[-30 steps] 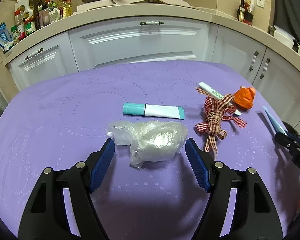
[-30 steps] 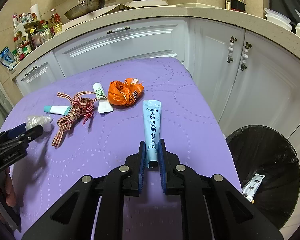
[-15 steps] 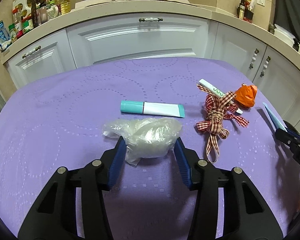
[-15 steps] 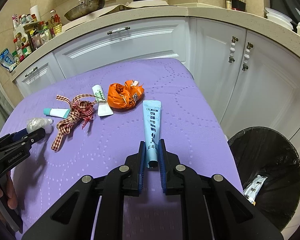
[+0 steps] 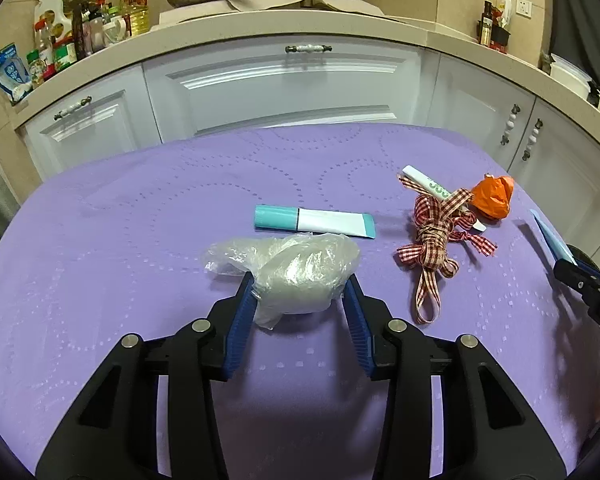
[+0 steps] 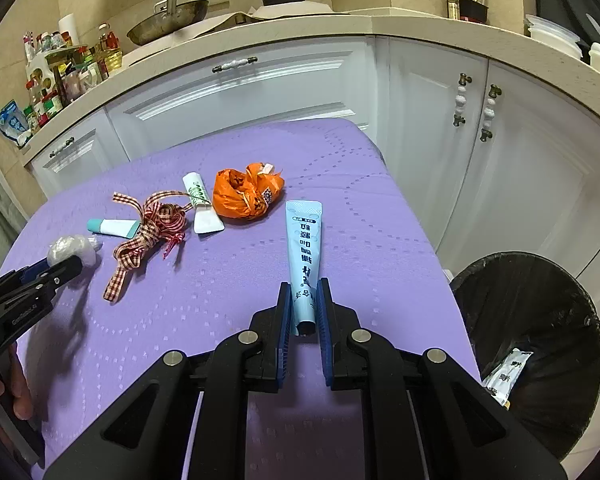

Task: Collect trash
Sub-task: 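Carry the blue tube and clear bag over the bin and open both grippers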

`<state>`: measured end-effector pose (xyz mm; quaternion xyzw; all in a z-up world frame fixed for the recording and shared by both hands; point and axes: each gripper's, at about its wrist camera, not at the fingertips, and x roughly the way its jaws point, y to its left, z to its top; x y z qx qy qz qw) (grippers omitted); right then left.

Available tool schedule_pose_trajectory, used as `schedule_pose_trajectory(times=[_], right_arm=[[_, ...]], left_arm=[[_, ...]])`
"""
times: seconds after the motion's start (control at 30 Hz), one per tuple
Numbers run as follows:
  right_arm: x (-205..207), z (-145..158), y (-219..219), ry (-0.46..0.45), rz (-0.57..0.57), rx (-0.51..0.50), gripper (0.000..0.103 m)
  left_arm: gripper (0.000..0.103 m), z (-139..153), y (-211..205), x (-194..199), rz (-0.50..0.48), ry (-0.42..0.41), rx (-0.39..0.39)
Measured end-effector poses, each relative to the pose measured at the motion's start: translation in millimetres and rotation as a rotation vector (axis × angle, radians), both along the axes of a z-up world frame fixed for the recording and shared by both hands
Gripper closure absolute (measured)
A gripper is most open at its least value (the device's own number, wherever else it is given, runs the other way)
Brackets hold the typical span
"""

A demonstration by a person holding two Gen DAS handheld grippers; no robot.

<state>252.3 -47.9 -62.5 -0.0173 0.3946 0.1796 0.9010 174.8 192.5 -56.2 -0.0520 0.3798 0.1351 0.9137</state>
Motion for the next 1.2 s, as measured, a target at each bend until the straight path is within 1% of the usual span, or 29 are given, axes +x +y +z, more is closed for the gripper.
schedule_pose_trajectory(times=[0.3, 0.5, 0.63, 0.9, 1.2], right_arm=[[-15, 10, -18, -0.022, -0.026, 0.015, 0.089], [-34, 18, -42, -0.041, -0.066, 0.015, 0.089], [-47, 21, -64, -0.047, -0.113, 0.012, 0.089], [-72, 24, -124, -0.055, -0.237, 0.013, 0.089], [-89, 21, -180, -0.068, -0.350, -0.001, 0.089]], left_arm=[[0.062, 16, -18, -17, -0.024, -0.033, 0.015], [0.062, 26, -51, -25, -0.091, -0.060, 0.007], [0.062, 31, -83, -27, -0.160, -0.073, 0.001], [0.062, 38, -156, -27, -0.305, -0.100, -0.007], [0.062, 38, -236, -20, -0.453, -0.128, 0.007]])
